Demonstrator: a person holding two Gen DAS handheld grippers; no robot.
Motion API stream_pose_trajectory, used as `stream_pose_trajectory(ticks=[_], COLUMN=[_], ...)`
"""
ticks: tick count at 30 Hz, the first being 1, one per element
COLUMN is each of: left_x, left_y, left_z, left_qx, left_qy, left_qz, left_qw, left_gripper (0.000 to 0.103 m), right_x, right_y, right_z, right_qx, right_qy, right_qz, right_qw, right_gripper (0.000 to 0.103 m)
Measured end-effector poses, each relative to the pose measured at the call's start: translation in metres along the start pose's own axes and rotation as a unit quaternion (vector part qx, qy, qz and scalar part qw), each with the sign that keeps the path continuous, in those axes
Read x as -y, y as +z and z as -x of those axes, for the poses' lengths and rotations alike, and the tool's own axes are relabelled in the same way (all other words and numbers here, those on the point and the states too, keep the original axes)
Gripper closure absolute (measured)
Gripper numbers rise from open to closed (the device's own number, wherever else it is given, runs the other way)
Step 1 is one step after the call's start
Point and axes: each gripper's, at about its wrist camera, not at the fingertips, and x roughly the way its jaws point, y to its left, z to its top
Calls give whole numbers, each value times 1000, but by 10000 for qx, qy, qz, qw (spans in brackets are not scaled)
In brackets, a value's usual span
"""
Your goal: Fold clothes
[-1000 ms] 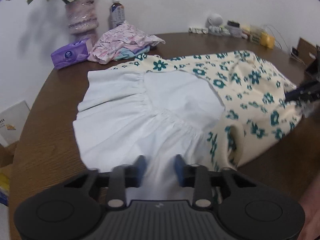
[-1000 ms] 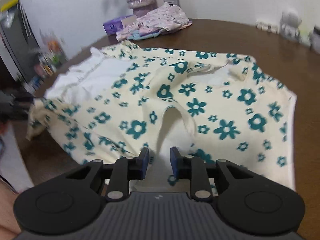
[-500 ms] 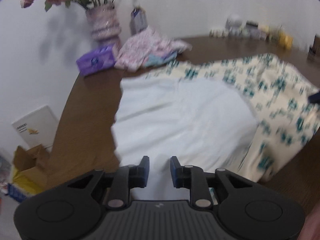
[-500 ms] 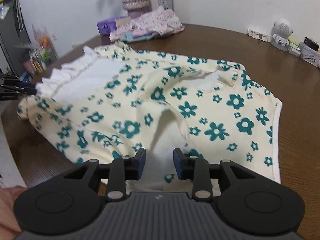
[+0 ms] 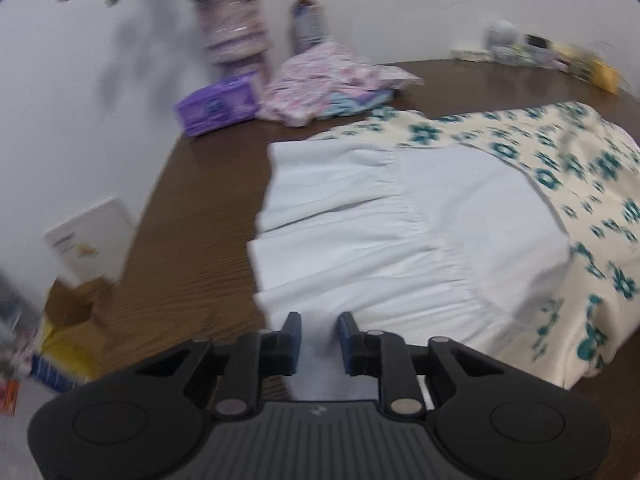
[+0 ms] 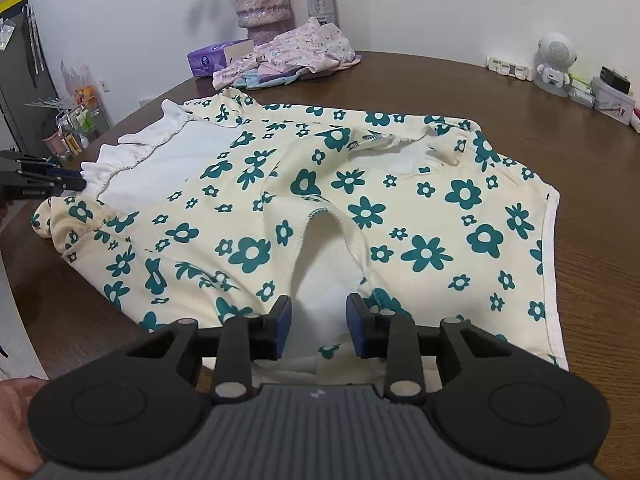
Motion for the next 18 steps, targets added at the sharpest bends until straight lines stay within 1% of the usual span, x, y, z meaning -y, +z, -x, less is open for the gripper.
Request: stream_pose_trajectory(ticks=[1, 2, 3, 4, 6, 7, 9, 10, 11, 14, 17, 18], left_x=[-2, -1, 2, 7, 17, 19, 17, 16, 15, 11, 6, 5], left_y=[-2, -3, -5, -8, -13, -16, -16, -15, -15, -12, -11, -12], left_z=[8, 15, 19, 22, 17, 13, 9, 7, 5, -1, -4, -3], left_qx=[67, 97, 86, 66, -102, -153, -80, -55, -22, 47, 73, 76], left_qy=[-119, -243, -288, -302, -304, -313, -427, -467, -472, -446, -425, -390], left_qz=[96, 131, 54, -70, -306, -359, -292, -243, -215, -132, 55, 137], left_qw=[9999, 9996, 9995, 9995, 9990, 9987, 9986, 9986, 9986, 9989, 9991, 9991], left_gripper=[78, 60, 51, 46, 47, 50, 64, 78, 84, 88, 88, 86], right_x=[0, 1, 1, 2, 0, -1, -3, -3, -3, -2, -3, -3], right_y=[0, -1, -1, -1, -1, -1, -1, -2, -2, -3, -5, -6], right_z=[0, 1, 1, 1, 0, 0, 0, 0, 0, 0, 1, 1], right_qx=[13, 27, 36, 46, 38, 39, 41, 47, 61, 95, 142, 165], right_qy=[4, 21, 45, 68, 79, 74, 64, 65, 76, 93, 79, 71], right_qz=[-1, -20, -44, -67, -33, -6, 46, 49, 34, 13, 14, 17], right_qw=[10000, 10000, 10000, 9999, 10000, 10000, 10000, 10000, 9999, 9999, 9999, 9998], right_gripper=[72, 71, 70, 68, 65, 64, 63, 63, 63, 63, 63, 63])
